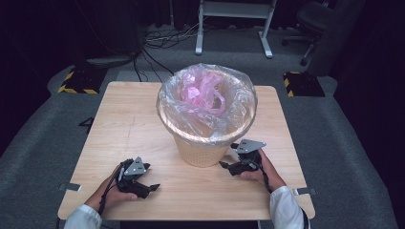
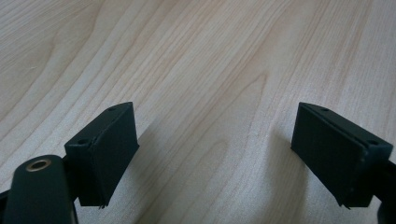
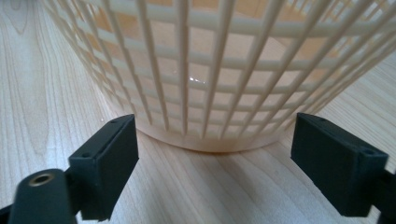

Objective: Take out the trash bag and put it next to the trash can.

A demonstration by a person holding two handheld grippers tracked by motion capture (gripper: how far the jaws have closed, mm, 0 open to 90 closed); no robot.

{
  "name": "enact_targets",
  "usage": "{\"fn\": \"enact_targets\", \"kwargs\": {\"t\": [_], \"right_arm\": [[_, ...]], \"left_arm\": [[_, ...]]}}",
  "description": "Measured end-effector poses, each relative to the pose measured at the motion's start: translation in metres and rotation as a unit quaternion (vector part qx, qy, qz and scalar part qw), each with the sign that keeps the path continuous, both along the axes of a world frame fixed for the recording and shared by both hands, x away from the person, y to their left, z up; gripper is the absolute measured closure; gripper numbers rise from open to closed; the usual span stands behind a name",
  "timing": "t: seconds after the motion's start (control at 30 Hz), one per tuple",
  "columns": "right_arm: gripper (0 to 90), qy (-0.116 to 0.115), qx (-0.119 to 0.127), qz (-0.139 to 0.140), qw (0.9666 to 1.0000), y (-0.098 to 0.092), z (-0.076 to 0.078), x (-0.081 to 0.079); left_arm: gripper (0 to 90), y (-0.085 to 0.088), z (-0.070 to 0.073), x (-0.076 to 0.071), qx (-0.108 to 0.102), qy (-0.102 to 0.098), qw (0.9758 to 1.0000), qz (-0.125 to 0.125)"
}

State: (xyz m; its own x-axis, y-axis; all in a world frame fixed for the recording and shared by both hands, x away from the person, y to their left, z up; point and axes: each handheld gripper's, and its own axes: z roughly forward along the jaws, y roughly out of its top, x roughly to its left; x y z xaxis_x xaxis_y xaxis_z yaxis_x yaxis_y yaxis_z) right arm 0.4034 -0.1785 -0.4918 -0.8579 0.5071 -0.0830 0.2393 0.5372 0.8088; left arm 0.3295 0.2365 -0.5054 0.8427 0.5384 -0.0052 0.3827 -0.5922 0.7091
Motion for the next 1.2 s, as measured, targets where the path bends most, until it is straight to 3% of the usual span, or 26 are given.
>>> {"fn": "enact_targets", "kwargs": {"t": [0.13, 0.23, 0.43, 0.67, 0.77, 0.8, 0.87, 1.0, 1.1, 1.2], "right_arm": [[15.7, -0.003, -0.001, -0.011, 0.9999, -0.005, 0.001, -0.005], [16.8, 0.002, 0.015, -0.019, 0.9997, -0.011, 0.004, -0.010], [19.4, -0.013, -0.001, -0.030, 0.9995, -0.011, 0.003, -0.011], [23.4, -0.022, -0.007, -0.039, 0.9990, -0.010, 0.000, -0.013], [24.3, -0.027, 0.000, -0.040, 0.9988, -0.009, 0.002, -0.014], [24.2, -0.031, 0.000, -0.044, 0.9985, -0.008, 0.002, -0.015], [24.2, -0.032, 0.003, -0.044, 0.9985, -0.008, 0.002, -0.016], [24.3, -0.045, -0.002, -0.048, 0.9978, -0.009, 0.002, -0.018], [25.3, -0.048, 0.000, -0.048, 0.9977, -0.009, 0.002, -0.019], [24.8, -0.057, -0.012, -0.051, 0.9970, -0.009, 0.001, -0.018]], "left_arm": [[14.1, 0.000, 0.000, 0.001, -0.002, 0.001, 1.0000, 0.001], [16.1, 0.000, 0.000, 0.004, -0.003, -0.001, 1.0000, -0.004], [15.4, 0.004, 0.000, 0.027, 0.000, -0.004, 0.9998, 0.022], [14.4, 0.000, 0.001, 0.056, 0.000, 0.000, 0.9996, 0.027], [15.4, -0.005, 0.001, 0.065, 0.004, -0.012, 0.9993, 0.036], [15.4, -0.007, 0.002, 0.067, 0.009, -0.027, 0.9986, 0.044], [16.9, -0.009, 0.002, 0.071, 0.012, -0.036, 0.9977, 0.056], [18.9, -0.011, 0.002, 0.076, 0.010, -0.046, 0.9971, 0.059], [19.0, -0.014, 0.003, 0.079, 0.020, -0.060, 0.9962, 0.060], [20.0, -0.012, 0.004, 0.083, 0.014, -0.083, 0.9934, 0.078]]}}
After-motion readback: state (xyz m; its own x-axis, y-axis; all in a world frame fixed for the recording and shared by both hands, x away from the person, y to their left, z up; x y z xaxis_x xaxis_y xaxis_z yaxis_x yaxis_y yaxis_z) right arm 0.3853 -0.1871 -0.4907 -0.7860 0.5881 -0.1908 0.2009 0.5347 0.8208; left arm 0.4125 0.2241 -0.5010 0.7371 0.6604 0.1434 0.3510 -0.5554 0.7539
